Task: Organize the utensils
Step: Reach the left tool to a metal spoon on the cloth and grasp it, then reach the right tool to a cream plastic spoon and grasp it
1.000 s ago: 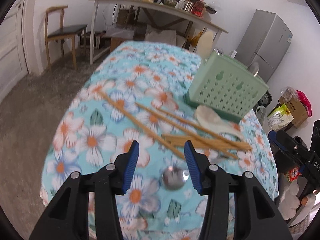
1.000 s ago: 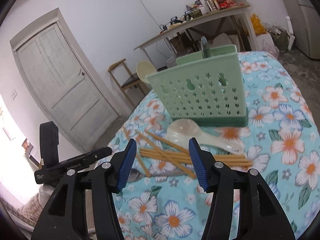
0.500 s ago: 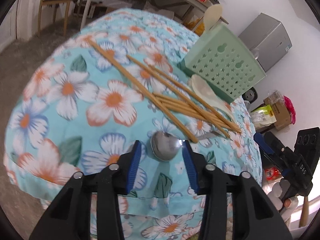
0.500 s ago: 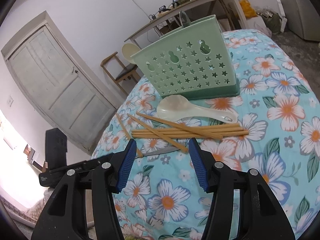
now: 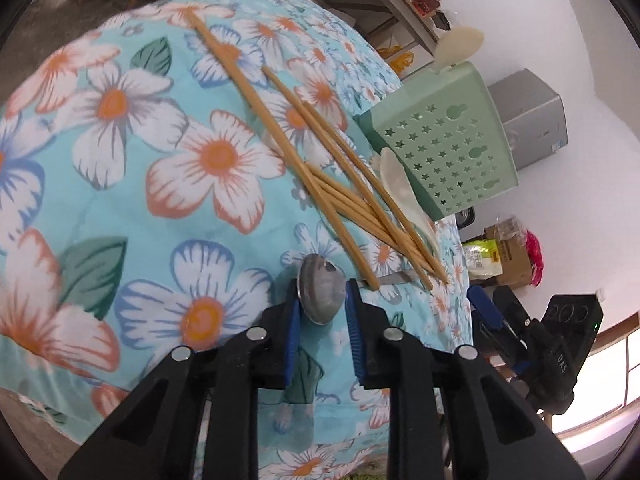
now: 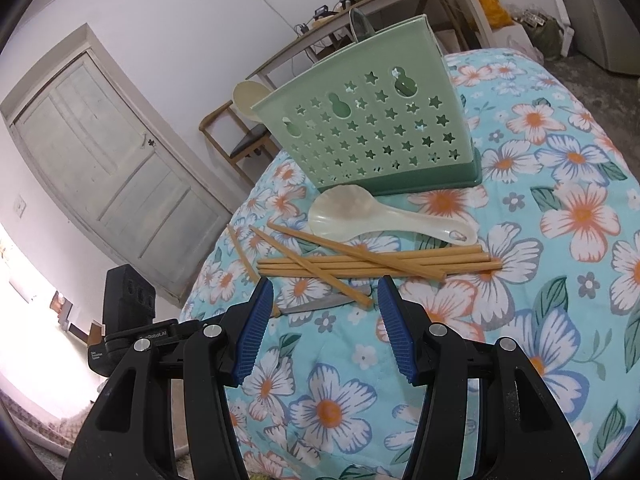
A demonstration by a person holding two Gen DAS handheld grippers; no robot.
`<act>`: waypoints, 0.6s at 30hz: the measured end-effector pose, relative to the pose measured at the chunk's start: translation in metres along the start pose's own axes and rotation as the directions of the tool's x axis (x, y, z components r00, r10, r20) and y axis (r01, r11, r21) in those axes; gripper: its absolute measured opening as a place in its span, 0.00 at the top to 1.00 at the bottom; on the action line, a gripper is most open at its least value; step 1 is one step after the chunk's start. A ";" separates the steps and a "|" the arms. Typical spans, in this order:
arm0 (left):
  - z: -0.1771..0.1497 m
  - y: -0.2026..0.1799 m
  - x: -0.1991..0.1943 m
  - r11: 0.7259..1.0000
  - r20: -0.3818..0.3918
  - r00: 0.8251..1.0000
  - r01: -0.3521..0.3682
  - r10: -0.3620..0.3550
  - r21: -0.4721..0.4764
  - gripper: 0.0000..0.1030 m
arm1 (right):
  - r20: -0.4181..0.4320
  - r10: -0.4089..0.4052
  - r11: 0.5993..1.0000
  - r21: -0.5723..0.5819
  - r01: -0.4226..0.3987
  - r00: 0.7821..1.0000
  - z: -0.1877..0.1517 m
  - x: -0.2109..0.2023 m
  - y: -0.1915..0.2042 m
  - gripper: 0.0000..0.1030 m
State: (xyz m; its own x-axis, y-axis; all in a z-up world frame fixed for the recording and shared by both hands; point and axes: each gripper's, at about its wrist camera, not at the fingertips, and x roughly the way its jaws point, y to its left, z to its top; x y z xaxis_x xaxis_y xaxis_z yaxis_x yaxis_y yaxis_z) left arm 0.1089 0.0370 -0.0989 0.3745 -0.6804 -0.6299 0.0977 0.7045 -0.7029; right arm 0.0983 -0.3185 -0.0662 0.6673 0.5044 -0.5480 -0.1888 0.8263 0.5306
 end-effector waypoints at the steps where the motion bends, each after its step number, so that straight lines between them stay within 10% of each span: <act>1: 0.000 0.002 0.001 1.000 0.008 1.000 -0.001 0.001 -0.009 0.87 | 0.000 0.001 1.000 0.002 -0.001 1.000 0.000 0.000 -0.001 0.49; 18: -0.002 -0.011 0.001 0.995 0.077 0.993 -0.094 0.093 0.015 0.92 | -0.007 -0.026 1.000 0.011 0.026 1.000 0.000 0.000 -0.002 0.49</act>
State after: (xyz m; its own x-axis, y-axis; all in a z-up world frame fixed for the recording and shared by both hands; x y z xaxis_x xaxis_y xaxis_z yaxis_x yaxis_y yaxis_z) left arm 0.1069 0.0282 -0.0928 0.4522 -0.5944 -0.6650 0.0757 0.7684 -0.6354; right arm 0.0986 -0.3198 -0.0670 0.6669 0.4848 -0.5658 -0.1636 0.8362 0.5235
